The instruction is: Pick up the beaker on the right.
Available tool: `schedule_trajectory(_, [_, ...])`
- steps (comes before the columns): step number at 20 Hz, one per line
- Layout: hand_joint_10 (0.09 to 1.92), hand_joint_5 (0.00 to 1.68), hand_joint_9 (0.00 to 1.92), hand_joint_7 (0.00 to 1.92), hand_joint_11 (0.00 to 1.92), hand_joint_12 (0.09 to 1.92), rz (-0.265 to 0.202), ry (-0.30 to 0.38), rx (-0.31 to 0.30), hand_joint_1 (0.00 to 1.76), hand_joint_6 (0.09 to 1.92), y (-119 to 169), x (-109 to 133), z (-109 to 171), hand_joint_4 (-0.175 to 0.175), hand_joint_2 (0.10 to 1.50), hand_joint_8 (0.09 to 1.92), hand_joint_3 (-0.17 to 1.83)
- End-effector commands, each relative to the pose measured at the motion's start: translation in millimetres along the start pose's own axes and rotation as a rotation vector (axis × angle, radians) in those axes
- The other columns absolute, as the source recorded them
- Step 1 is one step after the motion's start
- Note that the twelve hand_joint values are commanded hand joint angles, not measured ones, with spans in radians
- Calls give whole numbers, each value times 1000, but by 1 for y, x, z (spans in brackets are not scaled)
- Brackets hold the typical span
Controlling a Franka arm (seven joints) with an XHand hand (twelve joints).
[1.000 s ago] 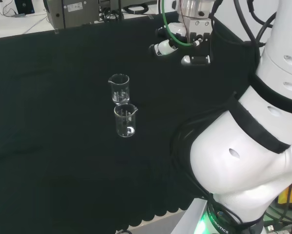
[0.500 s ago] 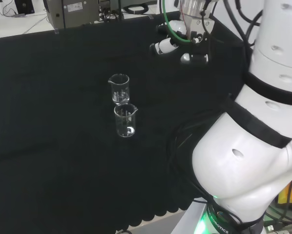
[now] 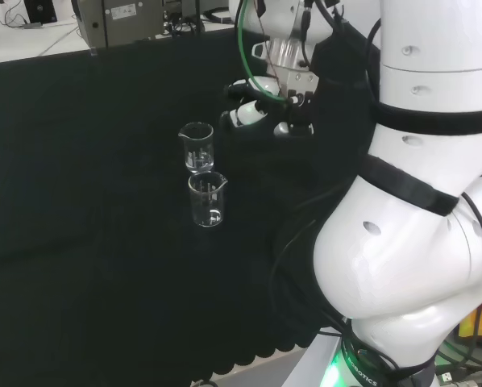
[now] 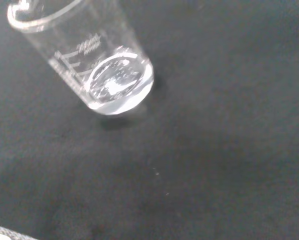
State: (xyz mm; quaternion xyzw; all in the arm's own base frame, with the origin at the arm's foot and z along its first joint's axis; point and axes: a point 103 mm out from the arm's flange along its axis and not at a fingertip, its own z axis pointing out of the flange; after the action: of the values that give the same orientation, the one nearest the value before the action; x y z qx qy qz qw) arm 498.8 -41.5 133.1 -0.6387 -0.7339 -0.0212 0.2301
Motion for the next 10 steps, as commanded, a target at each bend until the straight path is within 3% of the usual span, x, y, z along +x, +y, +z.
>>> schedule_trajectory(1, [612,262,249,80,0,1305,-99,136,-12,643,87,22,-2,19,-25,969,563,-126])
schedule_trajectory(3, [612,255,239,71,0,1291,-118,156,-15,657,87,23,-4,24,-24,965,559,-133])
schedule_trajectory(6, [606,262,212,69,0,1246,-139,174,32,707,87,26,-9,34,-20,953,558,-152])
schedule_trajectory(10, [592,242,167,57,0,1175,-165,227,34,729,87,28,-14,44,-15,945,549,-171])
